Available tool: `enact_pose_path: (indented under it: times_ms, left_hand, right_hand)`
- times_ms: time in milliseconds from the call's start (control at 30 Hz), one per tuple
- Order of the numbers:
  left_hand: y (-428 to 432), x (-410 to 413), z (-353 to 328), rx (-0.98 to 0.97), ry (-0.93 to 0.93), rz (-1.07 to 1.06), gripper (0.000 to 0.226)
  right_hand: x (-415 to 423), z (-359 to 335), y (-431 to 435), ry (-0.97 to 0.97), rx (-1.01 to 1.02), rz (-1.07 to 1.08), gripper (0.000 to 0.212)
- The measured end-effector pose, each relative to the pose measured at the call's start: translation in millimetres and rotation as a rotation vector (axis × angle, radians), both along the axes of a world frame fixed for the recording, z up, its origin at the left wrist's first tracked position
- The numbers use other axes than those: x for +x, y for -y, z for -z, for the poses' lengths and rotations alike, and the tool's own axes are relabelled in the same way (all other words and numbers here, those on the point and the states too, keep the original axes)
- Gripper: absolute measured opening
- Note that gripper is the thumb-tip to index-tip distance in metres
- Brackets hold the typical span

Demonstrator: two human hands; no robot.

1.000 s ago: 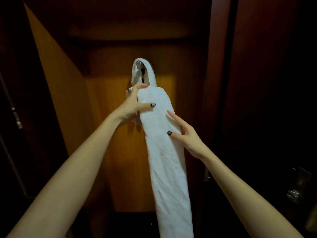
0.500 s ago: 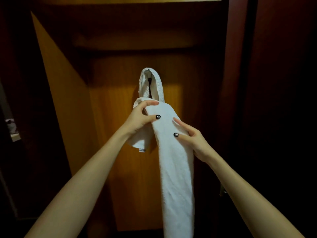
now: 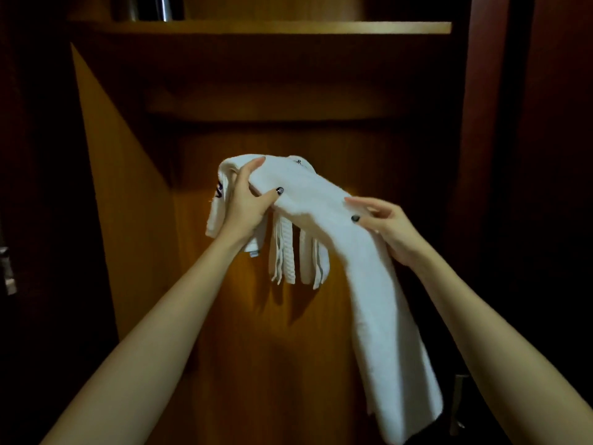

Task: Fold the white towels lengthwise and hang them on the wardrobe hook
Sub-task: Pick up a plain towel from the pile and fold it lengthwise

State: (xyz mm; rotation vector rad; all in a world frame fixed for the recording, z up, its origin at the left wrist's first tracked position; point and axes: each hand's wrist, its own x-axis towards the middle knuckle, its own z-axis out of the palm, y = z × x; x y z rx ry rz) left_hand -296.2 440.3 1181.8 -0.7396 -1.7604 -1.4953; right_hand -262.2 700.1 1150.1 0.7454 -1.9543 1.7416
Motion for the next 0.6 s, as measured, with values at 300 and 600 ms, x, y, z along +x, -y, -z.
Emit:
enact_pose_path:
  times_ms: [300, 600]
  left_hand:
    - [-9, -62, -59, 0.129, -0.142, -0.174, 0.058]
    - [4, -126, -52, 0.269, 0.017, -0.212, 0.059]
  right_hand:
    - [-80, -124, -1, -0.217, 0.231, 0.158, 0.049]
    - [-170, -169, 9, -0.043, 0.239, -0.068, 0.046]
